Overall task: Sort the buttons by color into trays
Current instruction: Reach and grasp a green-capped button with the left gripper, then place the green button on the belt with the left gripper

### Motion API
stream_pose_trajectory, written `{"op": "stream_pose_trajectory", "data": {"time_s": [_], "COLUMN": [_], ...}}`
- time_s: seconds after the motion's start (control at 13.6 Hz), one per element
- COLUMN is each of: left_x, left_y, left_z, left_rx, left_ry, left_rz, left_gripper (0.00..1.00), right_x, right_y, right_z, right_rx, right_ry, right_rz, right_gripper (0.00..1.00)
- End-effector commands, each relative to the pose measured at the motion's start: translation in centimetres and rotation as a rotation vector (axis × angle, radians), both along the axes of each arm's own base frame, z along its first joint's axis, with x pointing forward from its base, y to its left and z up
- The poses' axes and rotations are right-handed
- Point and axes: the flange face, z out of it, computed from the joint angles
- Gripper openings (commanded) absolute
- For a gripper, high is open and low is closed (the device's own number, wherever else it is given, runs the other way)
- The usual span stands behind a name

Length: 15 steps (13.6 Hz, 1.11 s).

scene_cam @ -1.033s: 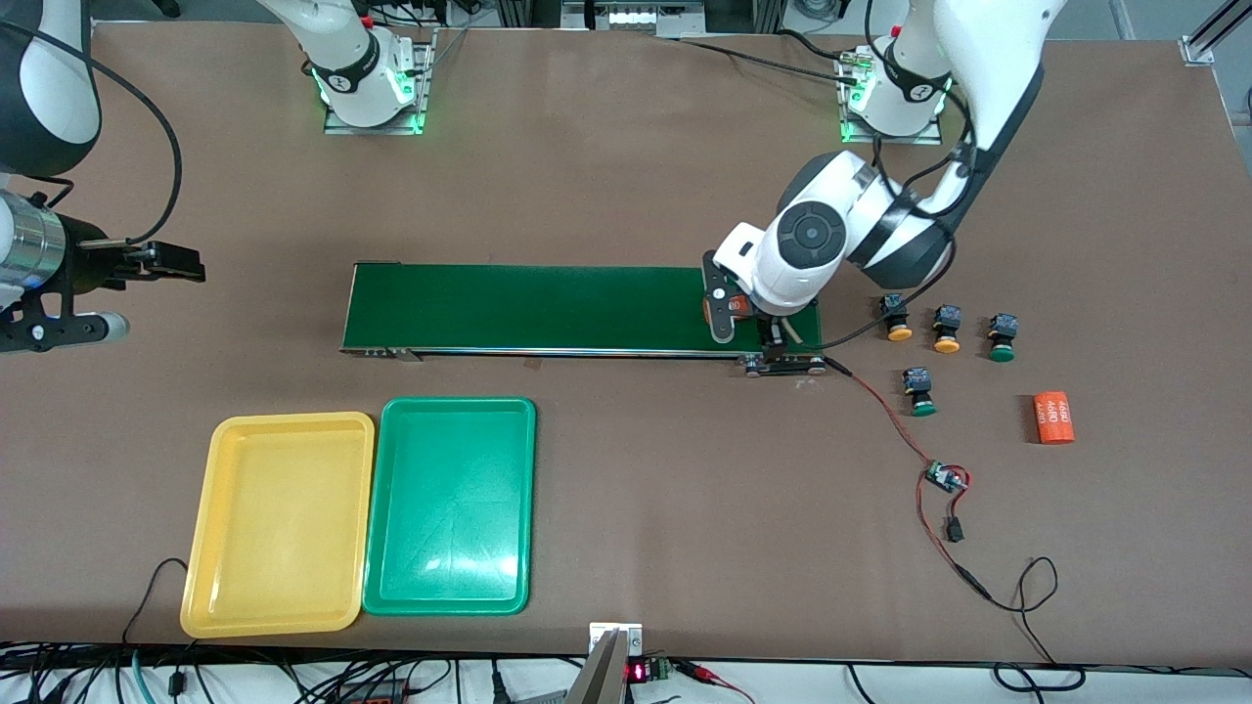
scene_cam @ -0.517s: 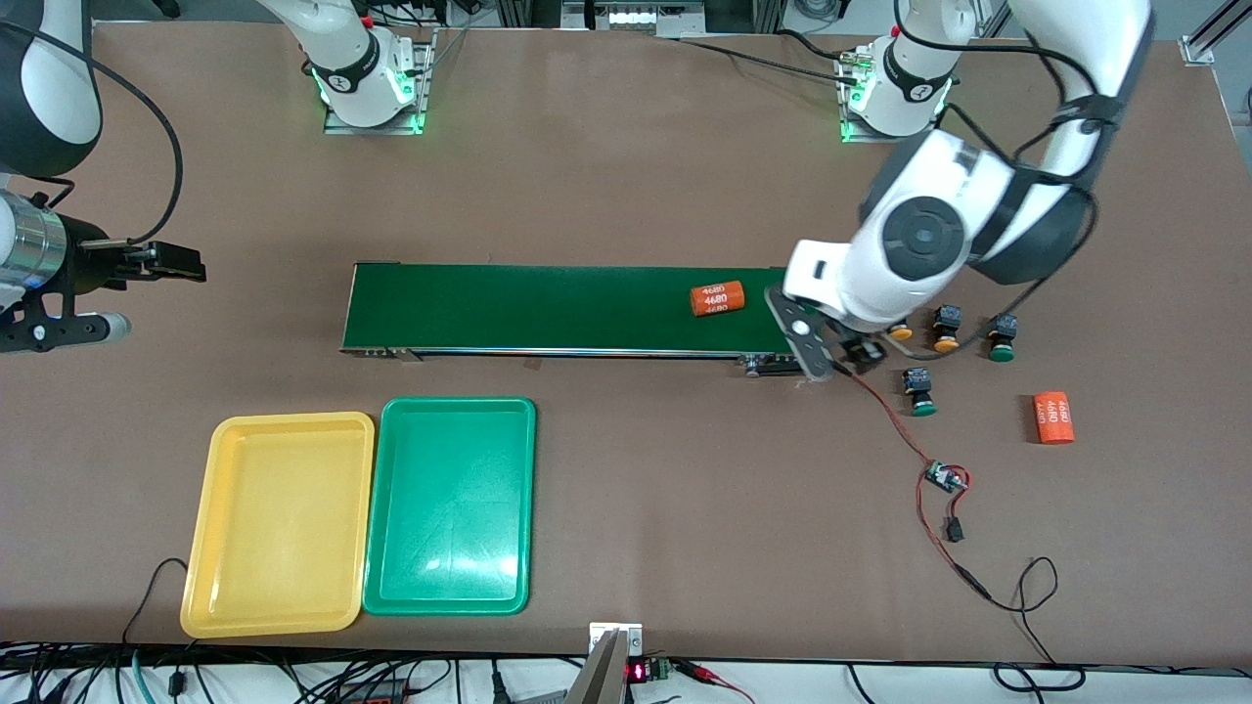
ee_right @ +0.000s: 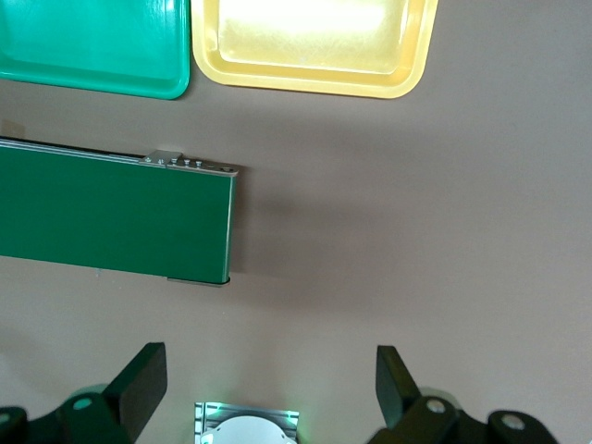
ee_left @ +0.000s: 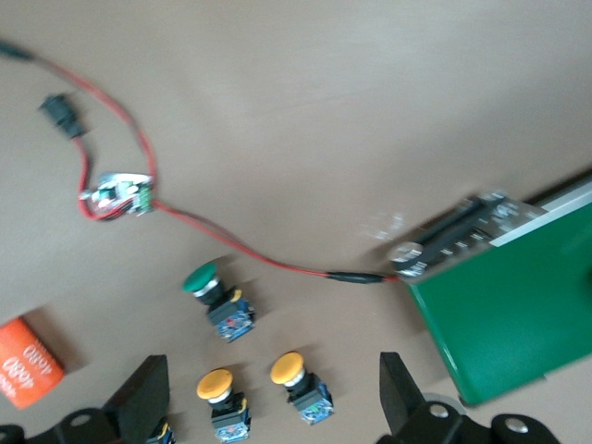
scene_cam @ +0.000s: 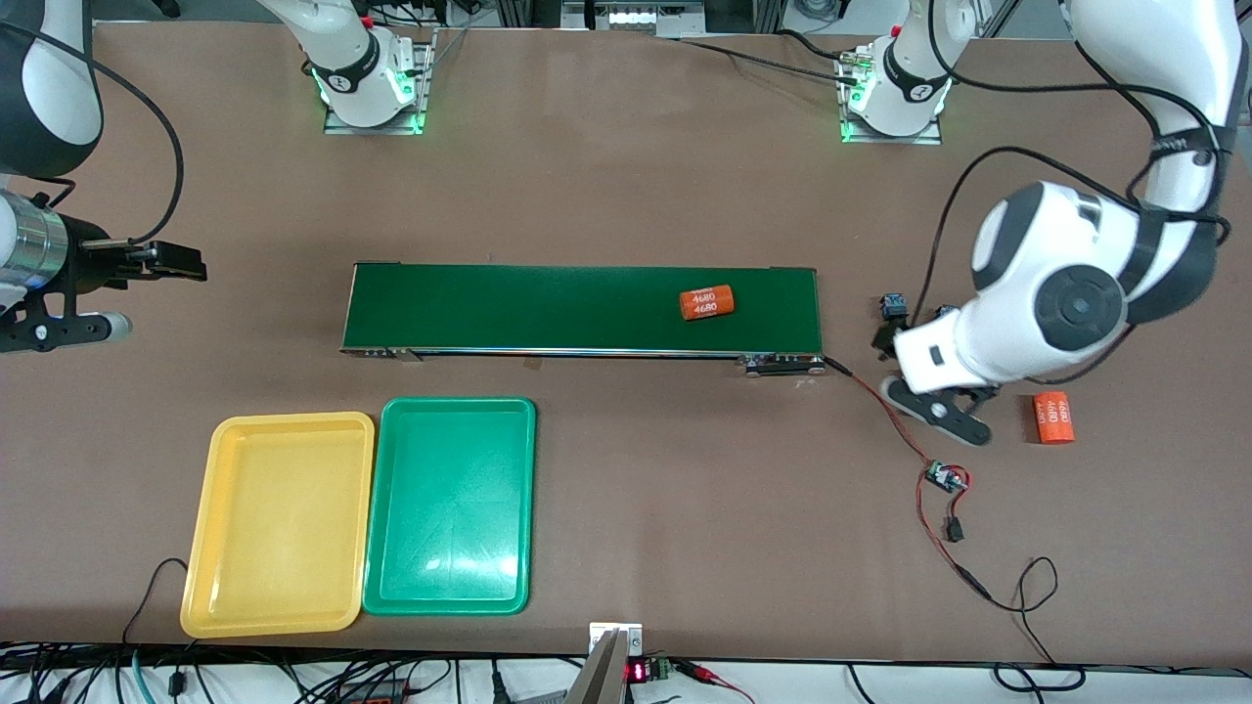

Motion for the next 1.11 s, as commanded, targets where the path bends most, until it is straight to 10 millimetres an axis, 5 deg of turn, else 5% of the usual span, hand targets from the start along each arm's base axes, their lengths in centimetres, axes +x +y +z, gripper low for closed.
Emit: {"op": "stream_pose_trajectory", "data": {"time_s": [0.0, 0.22, 0.52, 0.81, 1.03], "left_x": [2.5, 2.3, 0.5, -3.5, -4.4], "left_y": [3.0, 4.9, 8.3, 8.1, 8.3], "left_z": [-2.4, -5.9, -13.3, -18.2, -20.1], "left_rx": [0.024, 0.116, 0.165, 0.086, 0.056], "left_ry": [0.040, 0.081, 0.138, 0.007, -0.023], "left_rz": [0.120, 0.436, 0.441, 0.424, 0.428], "left_gripper": [1.00, 1.00, 1.00, 1.00, 0.94], "right_x": [-0.3, -0.6, -1.9, -6.0, -10.3], "right_y": [0.0, 0.4, 0.0, -1.1, -0.8], "right_z": [0.1, -0.5, -1.5, -3.0, -5.6], "right_rx": [0.006, 0.006, 0.008, 0.016, 0.025], "right_ry": [0.011, 0.022, 0.025, -0.056, -0.114], "right_rz": [0.015, 0.018, 0.014, -0.002, -0.011], "right_gripper": [1.00, 1.00, 1.00, 1.00, 1.00]}}
